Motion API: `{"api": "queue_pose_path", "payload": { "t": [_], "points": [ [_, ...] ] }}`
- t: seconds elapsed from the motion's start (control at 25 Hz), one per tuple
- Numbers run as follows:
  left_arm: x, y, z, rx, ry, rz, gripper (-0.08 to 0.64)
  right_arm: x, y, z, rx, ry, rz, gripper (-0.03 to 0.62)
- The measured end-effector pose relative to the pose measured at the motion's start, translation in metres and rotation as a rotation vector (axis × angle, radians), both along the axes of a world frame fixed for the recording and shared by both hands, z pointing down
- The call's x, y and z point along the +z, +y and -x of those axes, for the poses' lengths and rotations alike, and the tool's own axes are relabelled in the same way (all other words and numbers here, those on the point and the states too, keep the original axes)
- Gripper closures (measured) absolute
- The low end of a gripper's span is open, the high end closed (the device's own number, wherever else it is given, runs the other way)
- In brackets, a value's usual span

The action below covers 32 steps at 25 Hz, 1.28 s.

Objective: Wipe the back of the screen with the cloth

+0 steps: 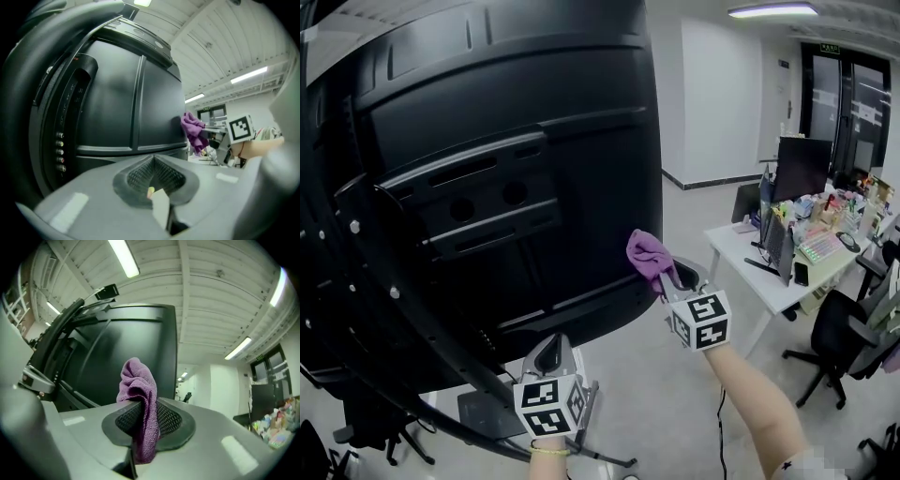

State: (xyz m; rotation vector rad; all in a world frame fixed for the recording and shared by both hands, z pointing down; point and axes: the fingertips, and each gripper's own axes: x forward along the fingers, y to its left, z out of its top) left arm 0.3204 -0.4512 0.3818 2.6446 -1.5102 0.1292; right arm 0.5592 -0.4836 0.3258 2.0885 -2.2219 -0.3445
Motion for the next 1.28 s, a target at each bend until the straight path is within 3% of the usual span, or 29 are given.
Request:
{"api": "queue_pose_path", "payload": {
  "t": [0.16,0.28,0.36,0.48,0.72,0.96,1.12,1.28],
  "points": [
    [-0.004,0.0,0.002,0.001,0.004,-0.005,0.552,-0.02,0.011,0.066,-0.18,0.268,0.014,0.538],
    [-0.004,0.001,0.004,-0.001,0.009,-0.001,0.552,-0.018,-0.004,0.088,-0.219,0.377,0.086,0.538],
    [-0.003,0.003,0.004,0.0,0.011,0.0,0.552,-0.027,-0.016,0.088,-0.208,0.355,0.105,0.538],
    [-0.002,0.007,0.006,0.006,-0.002,-0.002,0.552,-0.07,-0.023,0.082,-0.19,0.297,0.06,0.538],
    [-0.006,0.009,0.008,0.013,-0.01,-0.006,0.552,-0.226,-0.021,0.061,-0.103,0.314,-0.125,0.538],
    [-0.01,0.006,0.014,0.01,-0.022,-0.008,0.552,-0.347,-0.024,0.058,-0.023,0.346,-0.24,0.538],
    [-0.012,0.004,0.019,-0.003,-0.015,-0.014,0.552,-0.387,-0.025,0.058,0.038,0.352,-0.304,0.539],
    [-0.018,0.005,0.024,-0.013,-0.012,-0.029,0.552,-0.386,-0.023,0.059,0.054,0.354,-0.31,0.54]
  ]
}}
